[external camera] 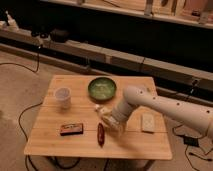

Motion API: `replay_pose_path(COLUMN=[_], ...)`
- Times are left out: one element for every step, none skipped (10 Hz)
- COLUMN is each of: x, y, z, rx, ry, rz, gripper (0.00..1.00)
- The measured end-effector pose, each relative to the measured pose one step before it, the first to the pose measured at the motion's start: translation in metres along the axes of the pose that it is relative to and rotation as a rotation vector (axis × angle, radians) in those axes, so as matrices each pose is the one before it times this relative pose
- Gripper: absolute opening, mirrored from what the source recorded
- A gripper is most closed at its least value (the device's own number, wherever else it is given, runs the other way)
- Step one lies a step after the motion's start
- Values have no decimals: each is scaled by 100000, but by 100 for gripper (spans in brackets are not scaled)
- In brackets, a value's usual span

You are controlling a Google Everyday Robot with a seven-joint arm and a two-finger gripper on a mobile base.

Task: Place the pepper in the ceramic bowl

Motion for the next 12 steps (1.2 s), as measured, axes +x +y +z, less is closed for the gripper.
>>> replay_pose_path(x=[77, -65, -155, -228, -450, -296, -122, 13, 198, 136, 220, 51], y=[205, 52, -19, 4, 114, 15, -170, -250, -225, -192, -412, -151], z=[460, 604, 765, 838, 1251, 1184, 875, 846, 701, 338, 594, 263], rx=[1493, 714, 52, -658, -2729, -2836, -2075, -1967, -1583, -655, -1053, -791], ry=[-2540, -2160, -2094, -2081, -2743, -1791, -850, -500, -264, -126, -422, -524], rz=[1904, 924, 68, -417, -1312, -1450, -1153, -1008, -552, -223, -477, -409], gripper=[80, 80, 80, 80, 80, 80, 80, 80, 80, 80, 76, 68])
